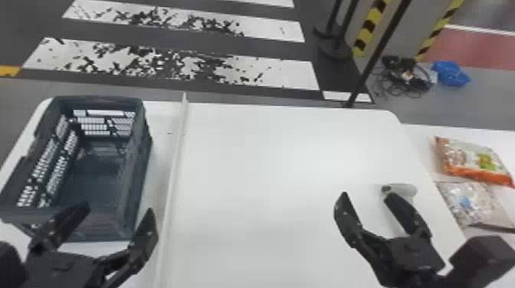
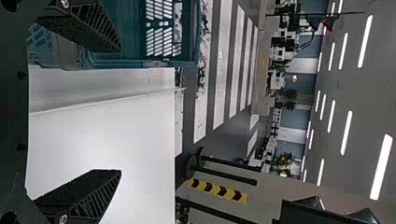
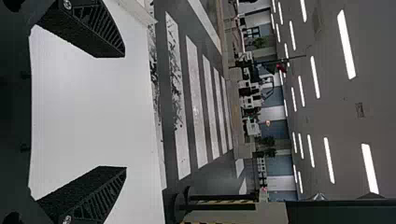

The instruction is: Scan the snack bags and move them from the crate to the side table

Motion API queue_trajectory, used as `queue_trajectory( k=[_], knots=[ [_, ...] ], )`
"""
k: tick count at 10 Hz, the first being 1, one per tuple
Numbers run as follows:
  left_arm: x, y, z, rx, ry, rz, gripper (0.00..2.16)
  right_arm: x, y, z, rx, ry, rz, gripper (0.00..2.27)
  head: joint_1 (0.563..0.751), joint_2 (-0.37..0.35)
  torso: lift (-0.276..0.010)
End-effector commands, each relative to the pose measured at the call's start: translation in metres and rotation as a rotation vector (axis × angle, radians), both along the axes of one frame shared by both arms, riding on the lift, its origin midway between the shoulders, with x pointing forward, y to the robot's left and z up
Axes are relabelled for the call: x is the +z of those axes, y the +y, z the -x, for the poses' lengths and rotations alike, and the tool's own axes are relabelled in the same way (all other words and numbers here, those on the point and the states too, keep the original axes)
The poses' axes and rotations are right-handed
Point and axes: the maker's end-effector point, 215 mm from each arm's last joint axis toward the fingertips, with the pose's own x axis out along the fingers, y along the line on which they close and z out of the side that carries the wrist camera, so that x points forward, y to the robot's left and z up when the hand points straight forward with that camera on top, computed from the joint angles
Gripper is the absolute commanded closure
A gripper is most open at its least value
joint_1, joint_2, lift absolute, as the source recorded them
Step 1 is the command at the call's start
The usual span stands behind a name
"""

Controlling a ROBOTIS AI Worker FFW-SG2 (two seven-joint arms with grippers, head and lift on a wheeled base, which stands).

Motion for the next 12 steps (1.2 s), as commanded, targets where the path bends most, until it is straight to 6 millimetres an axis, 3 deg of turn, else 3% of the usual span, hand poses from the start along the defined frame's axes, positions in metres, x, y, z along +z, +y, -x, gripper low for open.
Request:
queue_trajectory(
  k=[1, 12],
  knots=[
    [-0.001, -0.0003, 0.0, -0.002, 0.001, 0.0, 0.07, 0.001, -0.0005, -0.0003, -0.001, -0.003, 0.001, 0.06, 0.695, -0.157, -0.087],
    [0.0003, 0.001, -0.0011, 0.0, -0.002, -0.002, 0.07, 0.0014, -0.0007, -0.0002, -0.001, -0.008, -0.004, 0.06, 0.695, -0.157, -0.087]
  ],
)
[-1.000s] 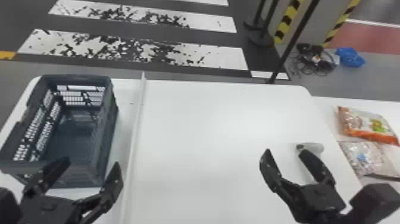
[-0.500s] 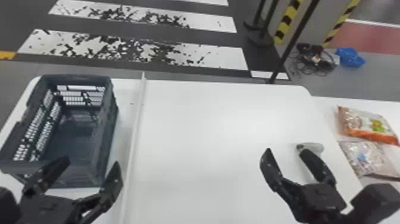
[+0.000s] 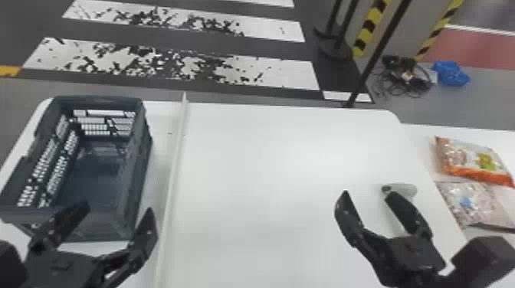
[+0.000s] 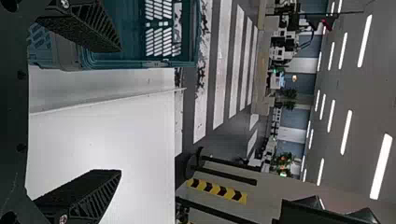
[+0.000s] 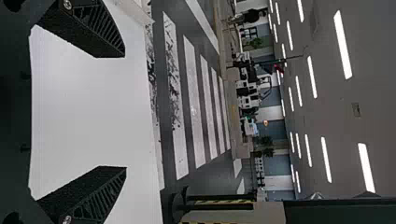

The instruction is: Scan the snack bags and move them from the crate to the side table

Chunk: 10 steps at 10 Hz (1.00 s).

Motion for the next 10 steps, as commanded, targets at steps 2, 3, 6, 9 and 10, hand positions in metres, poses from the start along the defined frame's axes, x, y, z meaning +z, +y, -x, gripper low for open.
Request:
queue_trajectory(
  k=[2, 3, 6, 9, 10],
  knots=[
    [-0.0007, 0.0002, 0.0002, -0.002, 0.001, 0.001, 0.07, -0.0016, -0.0002, 0.0004, -0.001, 0.003, -0.004, 0.06, 0.695, -0.156, -0.087],
    [-0.0006, 0.0003, 0.0001, -0.002, 0.002, 0.003, 0.07, -0.002, 0.0001, 0.001, 0.0, 0.005, -0.006, 0.06, 0.695, -0.157, -0.087],
    [-0.0005, -0.0004, 0.0003, -0.007, 0.001, 0.005, 0.07, -0.0033, 0.0004, 0.0016, 0.004, 0.007, -0.004, 0.06, 0.695, -0.155, -0.087],
    [0.0003, -0.0006, 0.0002, -0.01, 0.0, 0.004, 0.07, -0.0042, 0.0008, 0.0027, 0.006, 0.01, -0.004, 0.06, 0.695, -0.156, -0.087],
    [0.0008, -0.0009, -0.0002, -0.011, -0.002, 0.004, 0.07, -0.0025, 0.0008, 0.0024, 0.005, 0.006, -0.005, 0.06, 0.695, -0.157, -0.087]
  ],
)
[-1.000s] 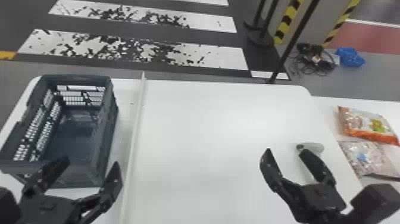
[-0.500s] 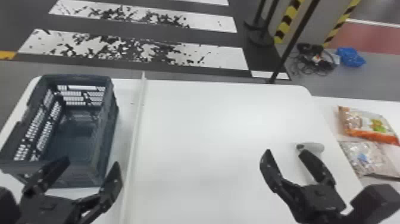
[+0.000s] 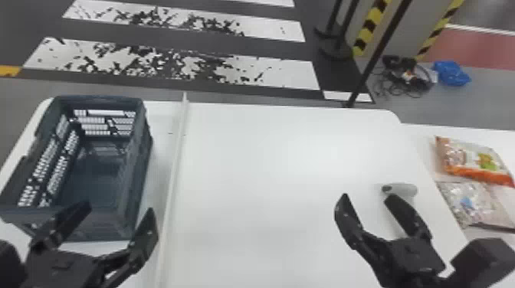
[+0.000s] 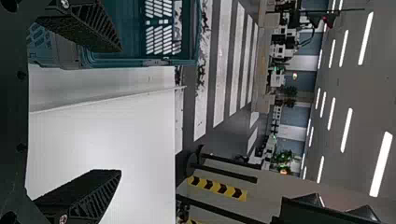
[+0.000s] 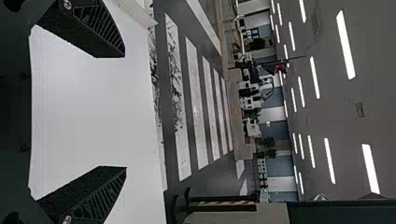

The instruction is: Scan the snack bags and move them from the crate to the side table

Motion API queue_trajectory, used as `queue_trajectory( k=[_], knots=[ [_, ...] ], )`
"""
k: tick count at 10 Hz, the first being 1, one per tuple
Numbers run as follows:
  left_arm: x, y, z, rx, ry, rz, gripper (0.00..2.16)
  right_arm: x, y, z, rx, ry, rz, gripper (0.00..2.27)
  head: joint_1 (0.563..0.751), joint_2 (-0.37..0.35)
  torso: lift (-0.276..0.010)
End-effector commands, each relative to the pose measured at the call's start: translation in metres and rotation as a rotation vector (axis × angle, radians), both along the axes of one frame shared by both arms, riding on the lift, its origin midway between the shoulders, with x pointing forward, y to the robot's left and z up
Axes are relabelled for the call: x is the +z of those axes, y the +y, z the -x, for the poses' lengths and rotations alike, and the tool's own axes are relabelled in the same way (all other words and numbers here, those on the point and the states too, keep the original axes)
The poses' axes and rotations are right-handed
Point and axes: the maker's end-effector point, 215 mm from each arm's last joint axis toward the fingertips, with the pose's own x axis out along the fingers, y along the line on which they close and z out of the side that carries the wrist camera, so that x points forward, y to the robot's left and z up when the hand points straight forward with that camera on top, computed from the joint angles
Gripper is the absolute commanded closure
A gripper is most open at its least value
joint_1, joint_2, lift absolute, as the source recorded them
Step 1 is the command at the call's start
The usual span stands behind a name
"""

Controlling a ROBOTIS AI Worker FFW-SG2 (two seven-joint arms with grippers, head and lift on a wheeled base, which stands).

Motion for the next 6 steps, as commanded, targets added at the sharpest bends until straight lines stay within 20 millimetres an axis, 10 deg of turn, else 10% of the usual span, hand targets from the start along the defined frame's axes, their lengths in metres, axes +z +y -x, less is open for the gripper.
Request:
queue_trajectory(
  k=[1, 6],
  knots=[
    [0.0004, -0.0001, -0.0003, -0.002, -0.001, -0.001, 0.07, 0.0015, 0.0, -0.0003, 0.0, -0.004, 0.0, 0.06, 0.695, -0.157, -0.087],
    [-0.0028, -0.0007, 0.0007, -0.005, 0.005, 0.0, 0.07, 0.0015, 0.0002, -0.0005, -0.001, -0.006, -0.008, 0.07, 0.695, -0.158, -0.087]
  ],
)
